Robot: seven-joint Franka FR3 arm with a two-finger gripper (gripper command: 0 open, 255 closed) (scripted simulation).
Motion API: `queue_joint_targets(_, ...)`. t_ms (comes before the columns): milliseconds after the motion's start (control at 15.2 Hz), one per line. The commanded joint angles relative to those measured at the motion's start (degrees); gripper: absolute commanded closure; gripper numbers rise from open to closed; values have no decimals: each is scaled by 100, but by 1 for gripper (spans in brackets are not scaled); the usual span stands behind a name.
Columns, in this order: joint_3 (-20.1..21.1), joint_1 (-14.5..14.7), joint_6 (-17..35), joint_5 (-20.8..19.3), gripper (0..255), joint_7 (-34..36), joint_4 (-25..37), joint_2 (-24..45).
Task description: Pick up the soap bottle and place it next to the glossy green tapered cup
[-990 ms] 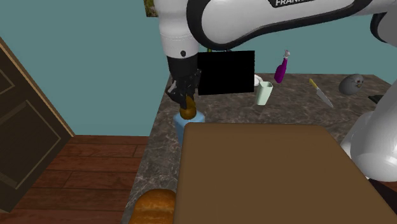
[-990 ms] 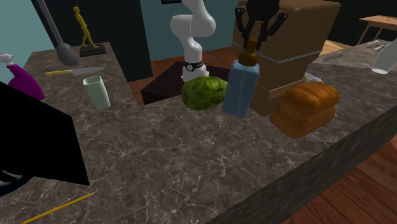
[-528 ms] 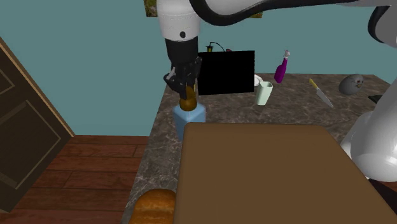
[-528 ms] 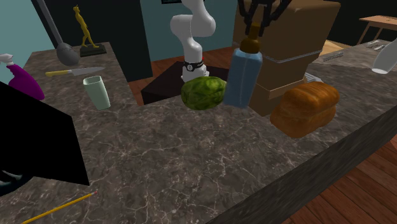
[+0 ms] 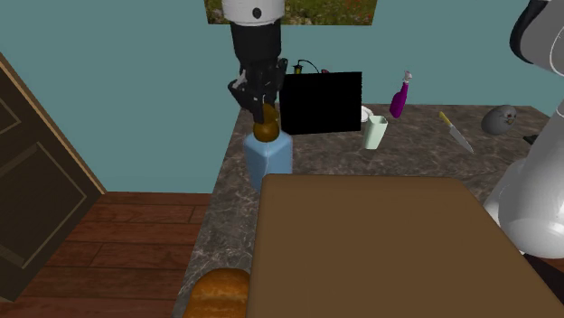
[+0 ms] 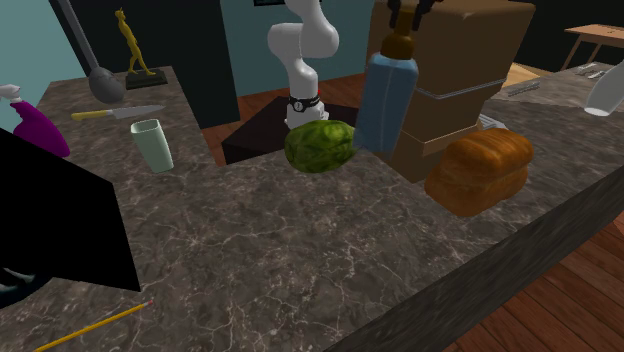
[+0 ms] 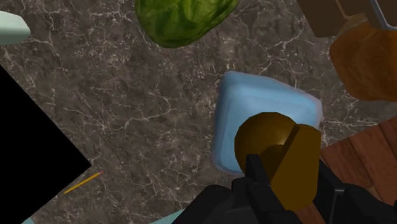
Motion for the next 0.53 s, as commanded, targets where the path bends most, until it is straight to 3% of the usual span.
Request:
queue_joint_targets(0,12,32,-189,-39,255,5,239,61)
queue_joint_targets(66,17,45,-250,-56,255,9,322,89)
queue_joint_targets(462,-463,-600,-37,589,255,-1008,-809,-1120)
